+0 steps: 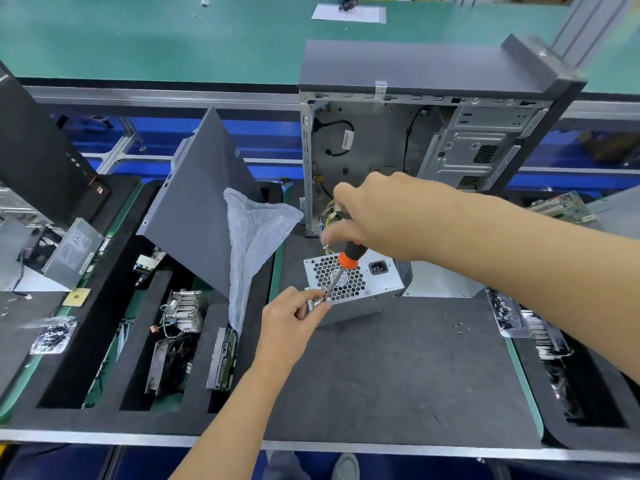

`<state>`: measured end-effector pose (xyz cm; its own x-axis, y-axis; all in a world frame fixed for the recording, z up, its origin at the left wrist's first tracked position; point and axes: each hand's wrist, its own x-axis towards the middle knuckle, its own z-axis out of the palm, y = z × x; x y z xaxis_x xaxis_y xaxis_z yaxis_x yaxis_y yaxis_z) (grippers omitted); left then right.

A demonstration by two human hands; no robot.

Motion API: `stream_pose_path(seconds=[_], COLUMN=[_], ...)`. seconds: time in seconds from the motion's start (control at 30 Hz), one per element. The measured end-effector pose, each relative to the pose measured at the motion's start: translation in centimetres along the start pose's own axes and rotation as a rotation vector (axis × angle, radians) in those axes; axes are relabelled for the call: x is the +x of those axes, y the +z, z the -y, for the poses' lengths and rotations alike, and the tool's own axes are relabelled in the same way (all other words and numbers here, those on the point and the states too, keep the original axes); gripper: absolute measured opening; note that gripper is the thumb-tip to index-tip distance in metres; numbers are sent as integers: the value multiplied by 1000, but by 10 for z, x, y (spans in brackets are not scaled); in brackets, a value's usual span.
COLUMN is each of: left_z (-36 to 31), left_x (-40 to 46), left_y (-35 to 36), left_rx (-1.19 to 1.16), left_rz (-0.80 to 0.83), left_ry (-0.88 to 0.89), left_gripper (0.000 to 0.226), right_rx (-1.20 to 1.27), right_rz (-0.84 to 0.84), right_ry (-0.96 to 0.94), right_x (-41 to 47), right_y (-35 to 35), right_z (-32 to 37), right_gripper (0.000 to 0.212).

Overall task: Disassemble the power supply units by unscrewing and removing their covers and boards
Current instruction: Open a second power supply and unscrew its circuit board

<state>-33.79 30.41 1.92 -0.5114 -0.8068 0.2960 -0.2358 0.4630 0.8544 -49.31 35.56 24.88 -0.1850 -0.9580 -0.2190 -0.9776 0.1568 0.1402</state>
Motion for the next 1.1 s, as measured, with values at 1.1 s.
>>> stream_pose_path(seconds=[1.1], left_z=[5], left_x=[19], left_y=[-5], left_rx=[-867], left_rz=[-89], left_ry=[-859], left_gripper=[33], right_rx=[428], right_rz=[-235], right_ry=[-21], right_x=[-10], right_y=[-1], right_z=[-57], right_gripper=[10])
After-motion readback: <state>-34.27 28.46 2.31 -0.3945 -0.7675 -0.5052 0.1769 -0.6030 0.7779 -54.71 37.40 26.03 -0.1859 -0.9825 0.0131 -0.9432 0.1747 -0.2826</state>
